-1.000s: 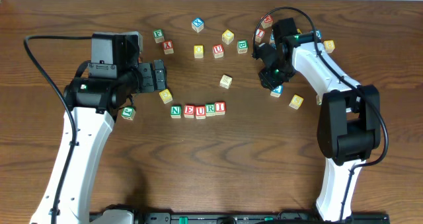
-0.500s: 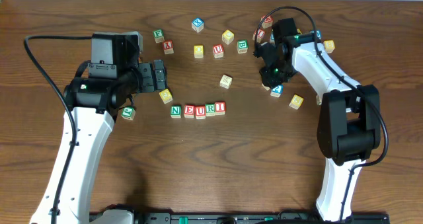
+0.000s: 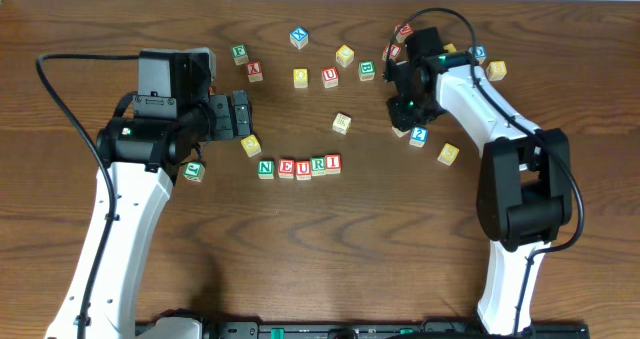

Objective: Spell out NEURIPS

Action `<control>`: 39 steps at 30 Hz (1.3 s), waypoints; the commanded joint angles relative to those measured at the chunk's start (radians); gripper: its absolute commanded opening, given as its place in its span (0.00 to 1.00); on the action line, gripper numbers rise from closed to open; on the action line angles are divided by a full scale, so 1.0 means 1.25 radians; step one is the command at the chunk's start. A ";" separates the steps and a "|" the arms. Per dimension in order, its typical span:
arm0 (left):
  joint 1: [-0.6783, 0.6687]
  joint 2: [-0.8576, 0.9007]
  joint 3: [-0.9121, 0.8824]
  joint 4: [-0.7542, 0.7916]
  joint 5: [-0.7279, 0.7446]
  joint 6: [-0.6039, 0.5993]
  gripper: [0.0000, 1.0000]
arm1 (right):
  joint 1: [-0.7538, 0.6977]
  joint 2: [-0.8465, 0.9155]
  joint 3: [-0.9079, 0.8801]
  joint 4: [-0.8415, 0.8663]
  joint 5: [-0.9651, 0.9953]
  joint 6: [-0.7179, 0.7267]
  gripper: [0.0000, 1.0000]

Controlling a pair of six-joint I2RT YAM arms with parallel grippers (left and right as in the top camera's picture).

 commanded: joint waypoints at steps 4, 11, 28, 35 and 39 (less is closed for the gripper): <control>0.001 -0.007 0.018 0.000 0.005 0.005 0.98 | 0.023 -0.014 -0.005 0.002 0.003 0.086 0.31; 0.001 -0.007 0.018 0.000 0.005 0.005 0.98 | 0.027 -0.014 -0.005 0.004 0.040 0.237 0.31; 0.001 -0.007 0.018 0.000 0.005 0.005 0.98 | 0.090 -0.014 -0.005 0.032 0.045 0.580 0.31; 0.001 -0.007 0.018 0.000 0.005 0.005 0.98 | 0.137 -0.014 -0.005 0.039 0.108 0.742 0.31; 0.001 -0.007 0.018 0.000 0.005 0.005 0.98 | 0.156 -0.014 -0.005 0.038 0.152 0.816 0.30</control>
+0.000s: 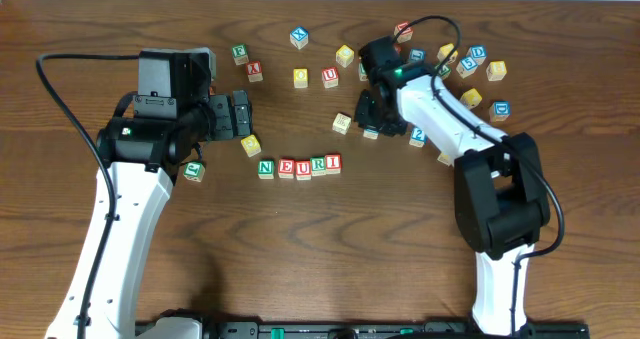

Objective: Spell out NEURIPS

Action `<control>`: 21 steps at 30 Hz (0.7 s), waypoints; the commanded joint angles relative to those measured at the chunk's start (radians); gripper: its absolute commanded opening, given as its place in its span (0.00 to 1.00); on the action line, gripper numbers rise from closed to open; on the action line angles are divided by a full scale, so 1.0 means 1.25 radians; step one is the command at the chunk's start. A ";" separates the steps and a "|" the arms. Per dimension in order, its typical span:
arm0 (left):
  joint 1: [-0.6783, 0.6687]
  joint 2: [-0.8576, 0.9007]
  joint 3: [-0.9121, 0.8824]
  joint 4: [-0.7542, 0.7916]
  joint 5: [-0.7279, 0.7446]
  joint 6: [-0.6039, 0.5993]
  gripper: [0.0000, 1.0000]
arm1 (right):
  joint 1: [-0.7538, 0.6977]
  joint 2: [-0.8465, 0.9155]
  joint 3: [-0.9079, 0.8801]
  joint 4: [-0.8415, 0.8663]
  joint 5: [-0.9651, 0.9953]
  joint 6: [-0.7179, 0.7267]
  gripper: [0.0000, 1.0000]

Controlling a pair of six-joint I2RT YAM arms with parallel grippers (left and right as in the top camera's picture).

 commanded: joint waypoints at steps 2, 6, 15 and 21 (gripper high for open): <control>0.001 -0.007 0.018 0.000 0.005 0.005 0.98 | 0.017 -0.014 -0.005 -0.002 0.084 0.141 0.29; 0.001 -0.007 0.018 0.000 0.005 0.005 0.98 | 0.017 -0.014 -0.005 -0.020 0.127 0.201 0.24; 0.001 -0.007 0.018 0.000 0.004 0.005 0.98 | 0.017 -0.014 -0.005 -0.036 0.155 0.234 0.32; 0.001 -0.007 0.018 0.000 0.005 0.005 0.98 | 0.016 -0.014 -0.005 -0.036 0.155 0.230 0.58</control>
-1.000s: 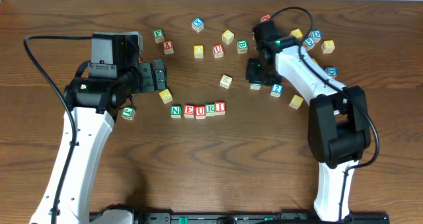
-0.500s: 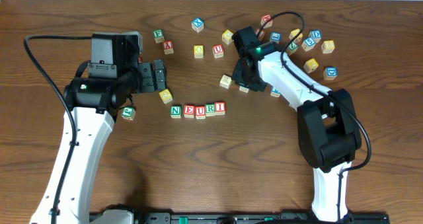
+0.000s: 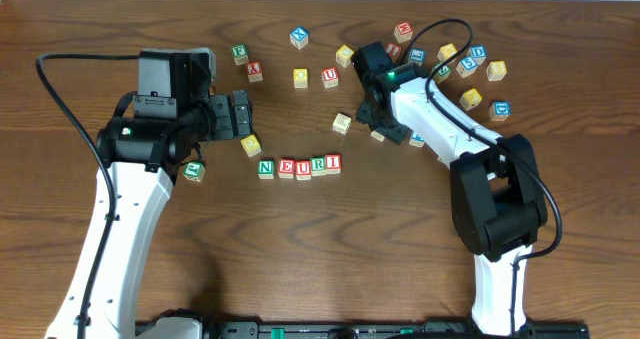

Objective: Spell out NEURIPS

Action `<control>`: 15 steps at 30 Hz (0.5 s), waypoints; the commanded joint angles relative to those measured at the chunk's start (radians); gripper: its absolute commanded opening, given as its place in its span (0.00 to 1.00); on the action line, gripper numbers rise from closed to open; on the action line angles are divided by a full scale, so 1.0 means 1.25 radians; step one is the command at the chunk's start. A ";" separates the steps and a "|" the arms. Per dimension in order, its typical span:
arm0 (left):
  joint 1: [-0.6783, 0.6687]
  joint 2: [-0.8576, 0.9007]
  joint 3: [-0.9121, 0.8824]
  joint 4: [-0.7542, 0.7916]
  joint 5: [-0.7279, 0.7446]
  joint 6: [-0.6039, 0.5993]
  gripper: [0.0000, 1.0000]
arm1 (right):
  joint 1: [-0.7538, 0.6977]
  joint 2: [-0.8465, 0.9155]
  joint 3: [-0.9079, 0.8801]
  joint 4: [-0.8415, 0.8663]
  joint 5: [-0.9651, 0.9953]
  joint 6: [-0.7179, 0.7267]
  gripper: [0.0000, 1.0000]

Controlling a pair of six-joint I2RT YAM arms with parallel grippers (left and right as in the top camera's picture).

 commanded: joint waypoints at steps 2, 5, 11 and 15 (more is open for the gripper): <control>0.001 -0.007 0.018 0.000 0.005 0.005 0.98 | 0.002 -0.013 -0.005 -0.001 0.021 0.003 0.58; 0.001 -0.007 0.018 0.000 0.005 0.005 0.98 | 0.002 -0.013 -0.005 -0.001 0.020 -0.005 0.57; 0.001 -0.007 0.018 0.000 0.005 0.005 0.98 | 0.002 -0.013 -0.003 0.007 0.017 -0.049 0.59; 0.001 -0.007 0.018 0.000 0.005 0.005 0.98 | 0.002 -0.013 0.010 0.023 0.015 -0.140 0.60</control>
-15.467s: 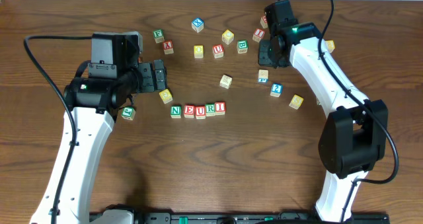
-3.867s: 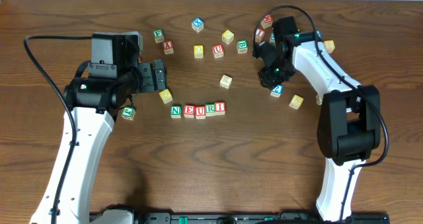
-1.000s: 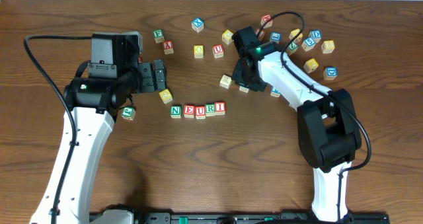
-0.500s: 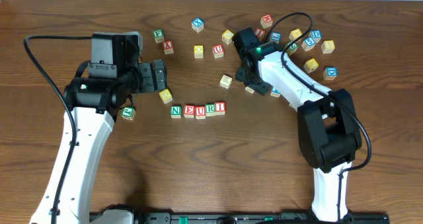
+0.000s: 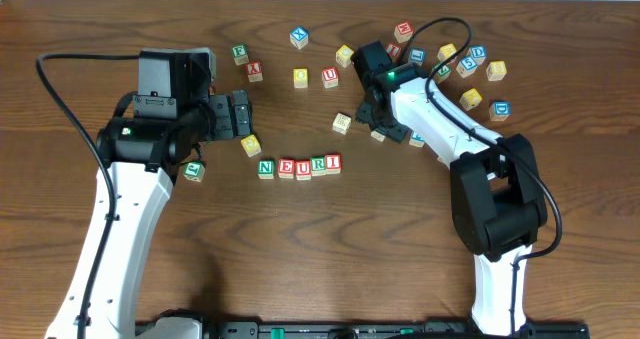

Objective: Spell out NEURIPS

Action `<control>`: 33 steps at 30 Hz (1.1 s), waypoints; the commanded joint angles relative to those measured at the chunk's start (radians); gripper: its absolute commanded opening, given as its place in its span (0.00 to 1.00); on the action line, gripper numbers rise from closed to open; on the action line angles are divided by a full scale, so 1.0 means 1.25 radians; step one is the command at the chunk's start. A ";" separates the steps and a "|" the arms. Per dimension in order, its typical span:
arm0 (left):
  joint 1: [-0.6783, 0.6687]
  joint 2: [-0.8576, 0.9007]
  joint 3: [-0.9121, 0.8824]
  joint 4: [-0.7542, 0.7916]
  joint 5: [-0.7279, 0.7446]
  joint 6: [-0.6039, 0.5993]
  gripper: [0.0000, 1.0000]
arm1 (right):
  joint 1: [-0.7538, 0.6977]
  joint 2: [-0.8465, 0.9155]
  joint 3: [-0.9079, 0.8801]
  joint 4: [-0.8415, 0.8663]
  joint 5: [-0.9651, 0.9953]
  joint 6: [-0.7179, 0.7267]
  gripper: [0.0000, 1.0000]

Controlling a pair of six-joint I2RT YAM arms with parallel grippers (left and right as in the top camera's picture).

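Five letter blocks form a row reading N E U R I at mid-table. My right gripper hangs just up and right of the row's end. It is shut on a small tan block whose letter I cannot read. Another loose block lies just left of it. My left gripper stands open to the upper left of the row, nothing between its fingers. A yellow block sits just below it.
Loose letter blocks are scattered along the back: a green one, a red one, a blue one and a yellow one. A cluster lies at the back right. A green block sits by the left arm.
At first my right gripper was at the right-hand cluster, over a tan block. Then gripper and block were further left, beside the loose block above the row. After that both sat slightly right and lower, where they remain. The left arm stayed still throughout.
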 commanded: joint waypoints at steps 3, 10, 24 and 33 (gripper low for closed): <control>0.001 -0.007 0.018 0.000 0.005 0.005 0.98 | 0.002 -0.013 0.026 0.034 0.015 -0.184 0.62; 0.001 -0.007 0.018 0.000 0.005 0.005 0.98 | 0.001 -0.013 0.044 0.076 0.022 -0.463 0.66; 0.001 -0.007 0.018 0.000 0.005 0.005 0.98 | -0.002 -0.013 0.044 -0.003 -0.004 -0.856 0.77; 0.001 -0.007 0.018 0.000 0.005 0.005 0.98 | -0.002 -0.013 0.043 -0.020 -0.076 -0.937 0.77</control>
